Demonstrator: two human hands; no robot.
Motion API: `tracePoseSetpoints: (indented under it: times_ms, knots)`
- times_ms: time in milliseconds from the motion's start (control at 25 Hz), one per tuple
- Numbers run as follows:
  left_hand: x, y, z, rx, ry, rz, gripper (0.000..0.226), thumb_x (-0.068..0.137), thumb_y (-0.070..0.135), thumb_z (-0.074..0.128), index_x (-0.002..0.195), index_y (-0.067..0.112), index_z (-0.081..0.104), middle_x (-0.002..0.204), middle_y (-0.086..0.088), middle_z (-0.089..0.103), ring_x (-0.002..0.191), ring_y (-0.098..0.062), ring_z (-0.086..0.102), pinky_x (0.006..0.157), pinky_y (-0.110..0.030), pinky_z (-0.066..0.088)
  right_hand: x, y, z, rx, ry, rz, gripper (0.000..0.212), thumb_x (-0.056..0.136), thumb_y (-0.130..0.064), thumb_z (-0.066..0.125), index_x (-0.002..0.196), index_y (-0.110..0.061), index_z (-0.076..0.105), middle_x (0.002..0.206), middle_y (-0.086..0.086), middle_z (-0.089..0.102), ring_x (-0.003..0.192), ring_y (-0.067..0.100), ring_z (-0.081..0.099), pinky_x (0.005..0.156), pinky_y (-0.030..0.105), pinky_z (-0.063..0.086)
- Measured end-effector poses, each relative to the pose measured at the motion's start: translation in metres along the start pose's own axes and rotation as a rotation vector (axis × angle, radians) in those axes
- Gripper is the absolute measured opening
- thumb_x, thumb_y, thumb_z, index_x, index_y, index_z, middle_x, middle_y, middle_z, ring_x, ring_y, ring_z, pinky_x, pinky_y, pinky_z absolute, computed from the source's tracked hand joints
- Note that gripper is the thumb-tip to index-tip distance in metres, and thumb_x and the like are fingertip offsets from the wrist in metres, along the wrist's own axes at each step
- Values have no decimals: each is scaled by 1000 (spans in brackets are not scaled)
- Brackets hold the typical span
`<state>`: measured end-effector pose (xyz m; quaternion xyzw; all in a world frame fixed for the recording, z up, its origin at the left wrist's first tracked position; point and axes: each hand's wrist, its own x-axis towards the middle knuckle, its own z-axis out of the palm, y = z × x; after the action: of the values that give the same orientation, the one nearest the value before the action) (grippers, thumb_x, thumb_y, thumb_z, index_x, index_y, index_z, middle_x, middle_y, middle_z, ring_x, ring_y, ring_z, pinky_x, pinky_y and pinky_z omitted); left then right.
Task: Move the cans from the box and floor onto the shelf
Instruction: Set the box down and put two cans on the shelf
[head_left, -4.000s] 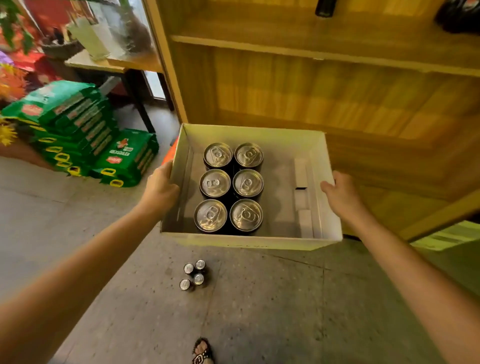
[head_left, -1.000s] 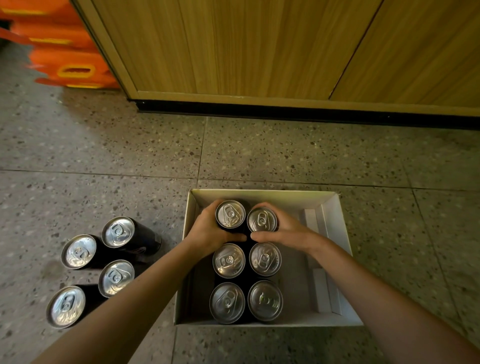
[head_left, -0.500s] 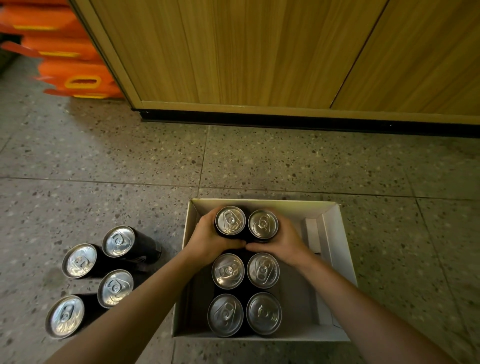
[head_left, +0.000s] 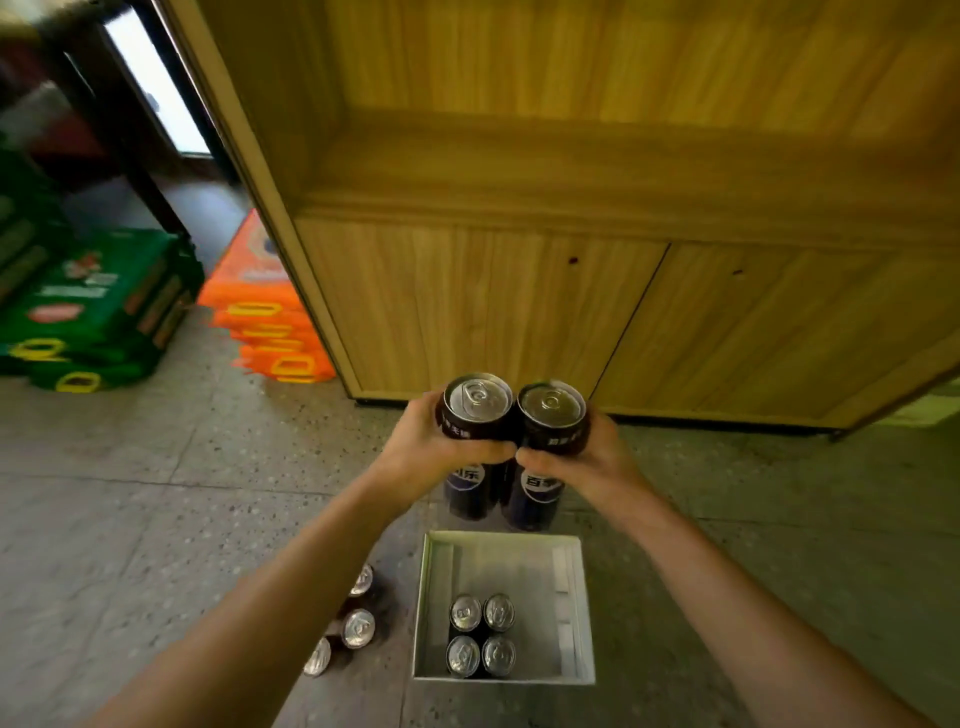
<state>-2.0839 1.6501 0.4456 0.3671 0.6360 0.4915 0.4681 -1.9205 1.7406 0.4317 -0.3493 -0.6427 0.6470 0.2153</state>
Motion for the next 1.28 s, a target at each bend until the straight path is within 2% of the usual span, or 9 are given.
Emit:
tracePoseSetpoints:
  times_ms: [120,280,400,520,760,960,1080,1160,1280]
  knots:
    - [-32,132,-14,-5,-1,26,50,60,4,82,104,17,63,100,-1,73,90,-5,69,72,-14,51,-25,-134,-3,29,33,-37,54,60,0,79,97,-29,54,89,-15,69,83,-13,63,66,6,49]
    - [-63,281,-29,-19,2,110,44,63,2,78,99,21,61,88,7,73,82,4,68,61,-7,49,-48,-291,-9,-10,91,-81,55,51,-22,86,95,-31,54,83,-24,71,84,-13,63,72,10,52]
    - [-78,369,-33,1,15,196,45,63,10,80,99,26,59,92,10,71,81,8,66,62,-7,48,-61,-380,-13,-29,163,-141,42,65,-7,77,92,-28,53,83,-22,60,71,-14,58,62,1,47]
    - [-82,439,-33,9,31,264,41,63,15,80,98,25,60,94,9,70,84,-1,67,64,-12,48,-69,-451,-19,-72,241,-200,43,70,-11,74,103,-23,50,84,-22,51,76,-10,47,55,1,43]
    - [-49,530,-12,10,52,328,33,66,19,79,87,28,56,83,13,63,80,-4,61,62,-15,45,-51,-534,-64,-134,353,-299,57,69,-19,75,121,-16,50,103,-7,58,98,9,52,66,9,41]
    - [22,579,10,-39,169,328,33,67,18,79,88,24,54,79,11,59,76,-6,57,61,-18,42,11,-568,-120,-96,386,-303,60,69,-25,75,122,-17,49,106,-4,57,98,11,52,82,27,41]
    - [85,597,22,-54,250,329,33,64,19,80,85,25,56,81,9,61,82,-13,59,73,-26,45,70,-580,-161,-98,396,-329,57,70,-22,75,121,-15,50,114,1,60,101,13,54,82,27,41]
    - [125,603,26,-58,311,326,31,64,18,81,81,26,56,79,8,60,78,-12,58,69,-25,45,107,-583,-183,-84,400,-344,57,71,-19,74,122,-13,48,120,6,59,99,11,52,80,25,41]
    - [179,607,29,-29,381,302,47,61,24,83,101,15,60,89,2,61,85,-16,58,70,-25,45,159,-579,-205,-52,429,-351,56,72,-22,73,121,-12,48,125,8,59,99,12,52,77,23,40]
